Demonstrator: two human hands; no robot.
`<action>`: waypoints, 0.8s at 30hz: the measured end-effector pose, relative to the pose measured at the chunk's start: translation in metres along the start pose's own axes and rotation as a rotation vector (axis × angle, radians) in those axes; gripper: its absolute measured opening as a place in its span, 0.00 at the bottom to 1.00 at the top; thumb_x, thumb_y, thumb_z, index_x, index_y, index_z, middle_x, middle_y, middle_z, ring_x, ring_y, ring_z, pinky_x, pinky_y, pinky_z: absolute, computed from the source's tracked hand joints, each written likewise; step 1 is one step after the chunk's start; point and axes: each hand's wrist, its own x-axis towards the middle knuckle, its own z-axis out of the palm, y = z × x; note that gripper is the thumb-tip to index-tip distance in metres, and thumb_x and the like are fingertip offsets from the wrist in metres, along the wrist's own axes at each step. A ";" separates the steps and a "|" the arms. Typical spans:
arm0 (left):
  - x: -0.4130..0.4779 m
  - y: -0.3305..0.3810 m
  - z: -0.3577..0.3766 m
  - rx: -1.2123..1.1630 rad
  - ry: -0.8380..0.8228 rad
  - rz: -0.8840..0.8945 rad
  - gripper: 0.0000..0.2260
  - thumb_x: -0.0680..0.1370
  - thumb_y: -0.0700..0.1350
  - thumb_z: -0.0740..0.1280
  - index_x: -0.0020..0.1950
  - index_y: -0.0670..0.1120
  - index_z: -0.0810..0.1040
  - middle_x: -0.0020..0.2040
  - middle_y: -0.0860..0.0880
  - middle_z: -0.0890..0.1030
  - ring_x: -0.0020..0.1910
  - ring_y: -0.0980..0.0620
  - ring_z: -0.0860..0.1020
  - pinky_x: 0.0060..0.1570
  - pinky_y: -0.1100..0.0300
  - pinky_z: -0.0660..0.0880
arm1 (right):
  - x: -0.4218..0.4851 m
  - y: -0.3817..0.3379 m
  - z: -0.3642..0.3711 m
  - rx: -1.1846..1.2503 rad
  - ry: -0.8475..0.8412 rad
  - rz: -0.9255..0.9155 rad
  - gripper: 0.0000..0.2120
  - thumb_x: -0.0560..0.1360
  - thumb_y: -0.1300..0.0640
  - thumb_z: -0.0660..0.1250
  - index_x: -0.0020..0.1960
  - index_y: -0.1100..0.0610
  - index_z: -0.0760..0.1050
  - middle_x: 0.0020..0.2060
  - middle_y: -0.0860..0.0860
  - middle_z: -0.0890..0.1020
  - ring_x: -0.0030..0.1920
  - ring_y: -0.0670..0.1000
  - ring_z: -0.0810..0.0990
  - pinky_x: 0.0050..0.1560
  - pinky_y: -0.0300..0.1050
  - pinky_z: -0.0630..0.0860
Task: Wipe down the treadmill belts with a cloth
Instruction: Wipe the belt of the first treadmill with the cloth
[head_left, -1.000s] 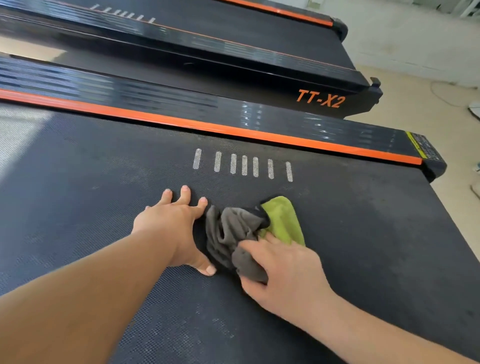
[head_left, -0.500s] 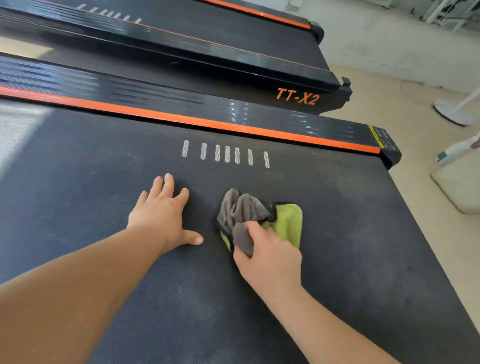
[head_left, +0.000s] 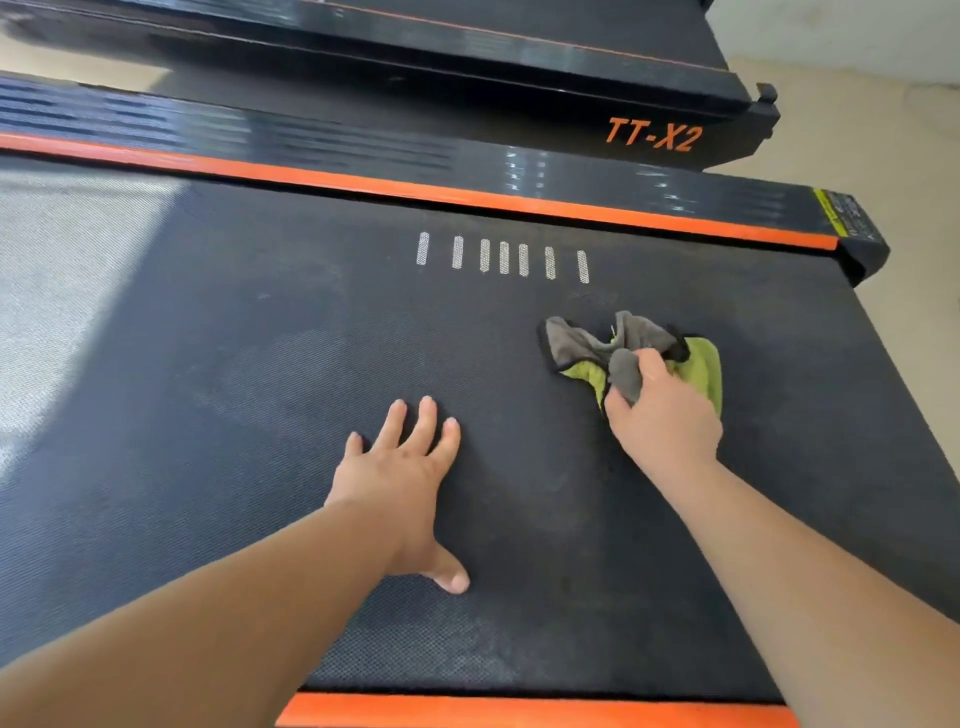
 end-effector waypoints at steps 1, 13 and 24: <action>0.000 0.000 0.001 0.003 -0.003 -0.002 0.70 0.60 0.75 0.75 0.81 0.53 0.29 0.81 0.50 0.28 0.81 0.42 0.31 0.79 0.35 0.47 | -0.006 -0.005 0.002 -0.008 0.034 -0.026 0.12 0.79 0.47 0.64 0.59 0.52 0.70 0.38 0.49 0.76 0.42 0.61 0.78 0.36 0.47 0.66; 0.001 0.000 -0.002 0.001 -0.040 -0.012 0.70 0.59 0.75 0.76 0.82 0.53 0.31 0.81 0.50 0.28 0.81 0.42 0.32 0.79 0.34 0.47 | -0.025 0.023 -0.028 -0.164 -0.259 -0.649 0.20 0.72 0.38 0.62 0.62 0.41 0.73 0.60 0.47 0.80 0.56 0.55 0.81 0.48 0.48 0.78; 0.000 -0.002 0.000 -0.013 -0.024 -0.011 0.70 0.59 0.75 0.76 0.82 0.54 0.31 0.81 0.51 0.28 0.81 0.43 0.31 0.79 0.35 0.46 | -0.107 -0.045 0.022 -0.082 0.128 -0.483 0.21 0.72 0.44 0.69 0.61 0.51 0.76 0.46 0.53 0.83 0.50 0.59 0.83 0.44 0.54 0.79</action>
